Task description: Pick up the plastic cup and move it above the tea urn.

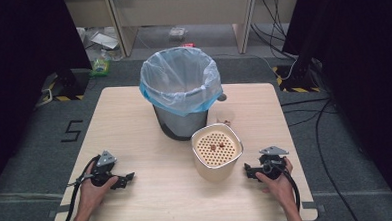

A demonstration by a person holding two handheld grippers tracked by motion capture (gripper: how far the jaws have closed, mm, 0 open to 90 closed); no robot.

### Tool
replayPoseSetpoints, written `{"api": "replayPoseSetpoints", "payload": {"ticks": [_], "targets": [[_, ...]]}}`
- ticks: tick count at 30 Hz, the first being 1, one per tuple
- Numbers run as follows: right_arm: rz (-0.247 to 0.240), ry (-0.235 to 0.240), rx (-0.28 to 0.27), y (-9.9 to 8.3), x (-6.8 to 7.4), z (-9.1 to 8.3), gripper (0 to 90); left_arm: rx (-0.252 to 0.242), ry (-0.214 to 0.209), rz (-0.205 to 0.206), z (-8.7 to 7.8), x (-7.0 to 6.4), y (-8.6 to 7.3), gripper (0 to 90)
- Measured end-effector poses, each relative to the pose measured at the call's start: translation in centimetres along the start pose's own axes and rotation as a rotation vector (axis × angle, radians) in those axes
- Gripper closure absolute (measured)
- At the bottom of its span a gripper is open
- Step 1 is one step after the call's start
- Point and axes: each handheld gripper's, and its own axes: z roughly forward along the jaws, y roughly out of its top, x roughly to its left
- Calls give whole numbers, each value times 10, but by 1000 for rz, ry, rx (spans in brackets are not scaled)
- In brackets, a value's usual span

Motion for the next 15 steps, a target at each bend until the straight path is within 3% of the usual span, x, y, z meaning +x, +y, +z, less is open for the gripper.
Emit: {"api": "replayPoseSetpoints", "payload": {"ticks": [9, 13, 15], "targets": [[1, 0, -2, 0, 0, 0, 18, 0, 0, 0, 0, 0, 0, 0], [-6, 5, -27, 1, -3, -4, 213, 0, 0, 0, 0, 0, 0, 0], [0, 7, -29, 1, -4, -6, 168, 0, 0, -1, 0, 0, 0, 0]]}}
